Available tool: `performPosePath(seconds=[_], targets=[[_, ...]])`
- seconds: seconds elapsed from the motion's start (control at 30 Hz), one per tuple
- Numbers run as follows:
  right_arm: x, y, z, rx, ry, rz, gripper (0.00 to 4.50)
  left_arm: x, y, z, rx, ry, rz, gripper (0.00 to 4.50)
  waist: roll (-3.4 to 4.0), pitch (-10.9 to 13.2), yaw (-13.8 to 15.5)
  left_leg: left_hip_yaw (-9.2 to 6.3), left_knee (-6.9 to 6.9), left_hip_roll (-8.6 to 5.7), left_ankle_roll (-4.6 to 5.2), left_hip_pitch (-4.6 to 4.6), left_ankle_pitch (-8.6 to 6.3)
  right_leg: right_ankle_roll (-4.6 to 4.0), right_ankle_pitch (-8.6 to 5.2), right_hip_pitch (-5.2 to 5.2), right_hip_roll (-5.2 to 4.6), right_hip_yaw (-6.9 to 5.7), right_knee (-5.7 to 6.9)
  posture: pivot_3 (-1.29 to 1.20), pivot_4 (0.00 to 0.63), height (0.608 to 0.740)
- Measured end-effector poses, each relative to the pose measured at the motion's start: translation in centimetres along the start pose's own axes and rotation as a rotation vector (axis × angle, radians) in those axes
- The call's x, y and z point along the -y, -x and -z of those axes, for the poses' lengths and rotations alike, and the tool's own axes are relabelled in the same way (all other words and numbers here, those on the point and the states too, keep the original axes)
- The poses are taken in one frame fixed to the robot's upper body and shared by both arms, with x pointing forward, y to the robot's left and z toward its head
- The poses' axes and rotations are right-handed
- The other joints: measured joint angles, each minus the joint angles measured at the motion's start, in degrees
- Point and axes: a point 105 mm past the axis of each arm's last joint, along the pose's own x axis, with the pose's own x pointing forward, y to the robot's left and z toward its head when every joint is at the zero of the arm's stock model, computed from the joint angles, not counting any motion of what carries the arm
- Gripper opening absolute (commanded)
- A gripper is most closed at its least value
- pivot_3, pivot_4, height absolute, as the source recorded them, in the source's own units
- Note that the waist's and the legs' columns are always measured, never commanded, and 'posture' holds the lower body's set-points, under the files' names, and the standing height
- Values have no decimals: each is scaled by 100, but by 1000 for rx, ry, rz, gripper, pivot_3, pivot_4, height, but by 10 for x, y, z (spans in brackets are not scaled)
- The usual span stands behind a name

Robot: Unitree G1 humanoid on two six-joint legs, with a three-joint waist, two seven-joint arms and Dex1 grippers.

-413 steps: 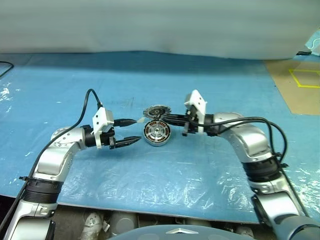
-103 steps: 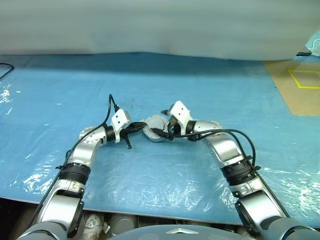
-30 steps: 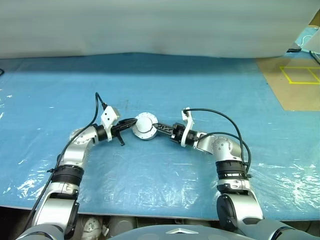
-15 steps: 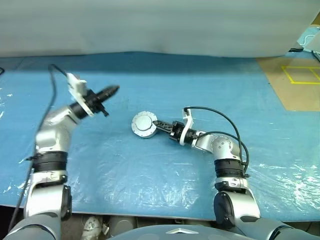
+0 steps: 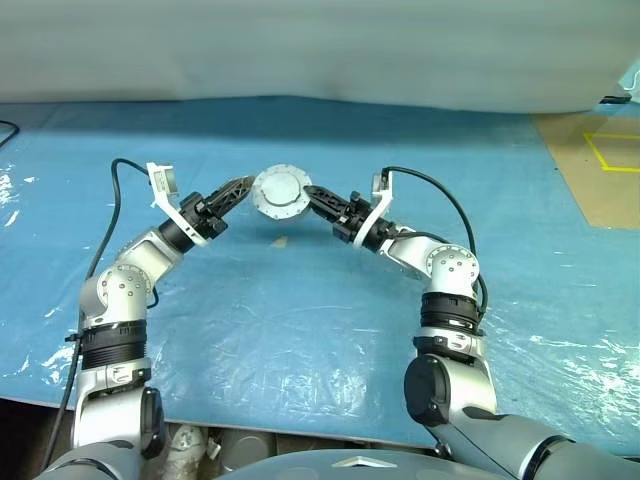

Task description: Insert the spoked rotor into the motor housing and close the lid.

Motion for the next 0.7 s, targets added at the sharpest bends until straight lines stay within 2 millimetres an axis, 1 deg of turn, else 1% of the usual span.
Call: performPosePath(seconds=[0.1, 0.23, 0.27, 0.33, 0.43, 0.57, 0.7], targets=[[-4, -1, -5, 14, -2, 0, 1112, -1, 0, -1, 37, 54, 0, 3013, 0, 0, -2, -2, 6, 0, 0, 2, 0, 1, 1, 0, 0, 0, 9, 0, 150, 740], [-17, -2, -10, 24, 13, -34, 1112, 4, -1, 2, 72, 169, 37, 4388, 0, 0, -16, -3, 7, 0, -1, 5, 0, 2, 1, 0, 2, 2, 15, 0, 150, 740], [-21, -2, -10, 23, 17, -43, 1112, 4, -1, 3, 72, 202, 44, 4477, 0, 0, -16, -4, 8, -1, -1, 5, 0, 2, 1, 0, 2, 2, 16, 0, 150, 740], [-26, -2, -11, 24, 18, -58, 1112, 2, 2, 6, 78, 267, 41, 4477, 0, 0, -16, -4, 9, -1, -1, 5, 0, 3, 2, 0, 2, 2, 17, 0, 150, 740], [-30, -1, -12, 21, 18, -69, 1112, 1, 4, 18, 69, 367, 47, 4477, -1, 0, 0, -6, 14, -3, -1, 3, 0, 8, 4, 0, 1, 2, 18, 0, 150, 740], [-33, -1, -9, 0, 19, -72, 1112, 12, -9, 30, 90, 515, 122, 4477, -2, 1, 29, -10, 31, -3, -1, 3, 0, 11, 6, 2, 0, 2, 33, 0, 150, 740], [-34, -3, -6, -25, 30, -66, 1112, 16, -20, 34, 103, 594, 155, 4477, -2, 2, 34, -12, 47, -2, -1, 6, 0, 11, 6, 2, 0, 6, 52, 0, 150, 740]])
